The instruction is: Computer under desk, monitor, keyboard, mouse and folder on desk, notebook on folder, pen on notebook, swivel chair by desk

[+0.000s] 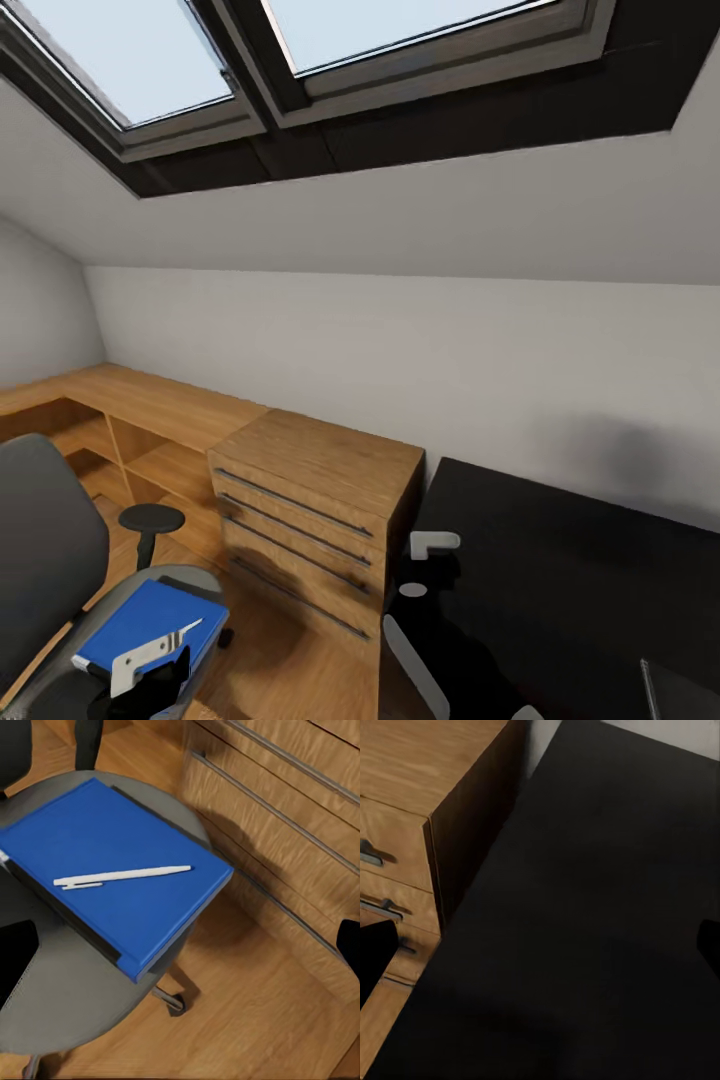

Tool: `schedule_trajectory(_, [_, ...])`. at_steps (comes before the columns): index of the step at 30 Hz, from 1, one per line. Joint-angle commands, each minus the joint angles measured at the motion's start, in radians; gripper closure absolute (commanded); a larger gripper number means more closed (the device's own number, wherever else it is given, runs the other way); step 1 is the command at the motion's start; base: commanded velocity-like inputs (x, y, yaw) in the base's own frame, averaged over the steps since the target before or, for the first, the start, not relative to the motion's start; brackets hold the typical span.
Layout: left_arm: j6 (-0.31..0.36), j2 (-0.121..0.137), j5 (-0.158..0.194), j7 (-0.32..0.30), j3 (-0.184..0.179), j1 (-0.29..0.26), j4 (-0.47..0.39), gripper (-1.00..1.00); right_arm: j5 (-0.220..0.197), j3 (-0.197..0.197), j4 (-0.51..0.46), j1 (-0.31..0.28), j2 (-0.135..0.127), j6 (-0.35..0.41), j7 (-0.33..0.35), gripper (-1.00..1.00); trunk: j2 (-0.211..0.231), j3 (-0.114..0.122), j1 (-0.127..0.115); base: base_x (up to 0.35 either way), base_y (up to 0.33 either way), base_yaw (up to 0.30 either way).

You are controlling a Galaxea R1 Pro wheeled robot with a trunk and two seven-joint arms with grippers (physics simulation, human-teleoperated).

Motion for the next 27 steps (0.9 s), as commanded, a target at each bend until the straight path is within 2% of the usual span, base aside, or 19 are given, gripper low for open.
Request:
schedule_trajectory(1, [0.001, 0.000, 0.010, 0.006, -0.001, 0.000, 0.001, -1.00, -0.005, 0.004, 0.000, -0.001, 0.000, 0.005, -0.008, -1.00, -0.001, -0.001, 0.000, 0.000, 0.000, 0.132])
schedule_trajectory(6, [-0.007, 0.000, 0.010, 0.006, -0.003, 0.000, 0.017, -1.00, -0.006, 0.029, 0.001, -0.001, 0.003, 0.001, -0.009, -1.00, -0.001, -0.001, 0.000, 0.000, 0.000, 0.061])
schedule_trajectory(7, [-0.009, 0.000, 0.009, 0.006, -0.003, 0.000, 0.023, -1.00, -0.006, 0.076, 0.001, -0.001, 0.002, 0.000, -0.008, -1.00, -0.001, -0.001, 0.000, 0.000, 0.000, 0.011])
schedule_trajectory(12, [-0.010, 0.000, 0.008, 0.006, -0.002, 0.000, 0.026, -1.00, -0.008, 0.126, 0.000, -0.001, 0.002, -0.011, -0.010, -1.00, -0.001, -0.001, 0.000, 0.000, 0.000, 0.005])
schedule_trajectory(16, [-0.010, 0.000, 0.008, 0.006, -0.003, 0.000, 0.027, -1.00, -0.009, 0.131, -0.003, -0.001, 0.002, -0.037, -0.010, -1.00, -0.001, -0.001, 0.000, 0.000, 0.000, 0.000])
schedule_trajectory(18, [-0.010, 0.000, 0.008, 0.006, -0.003, 0.000, 0.028, -1.00, -0.009, 0.134, -0.004, -0.001, 0.001, -0.072, -0.010, -1.00, -0.001, -0.001, 0.000, 0.000, 0.000, 0.000])
schedule_trajectory(27, [-0.010, 0.000, 0.008, 0.006, -0.004, 0.000, 0.036, -1.00, -0.010, 0.138, -0.006, -0.001, 0.002, -0.093, -0.010, -1.00, -0.001, -0.001, 0.000, 0.000, 0.049, 0.003])
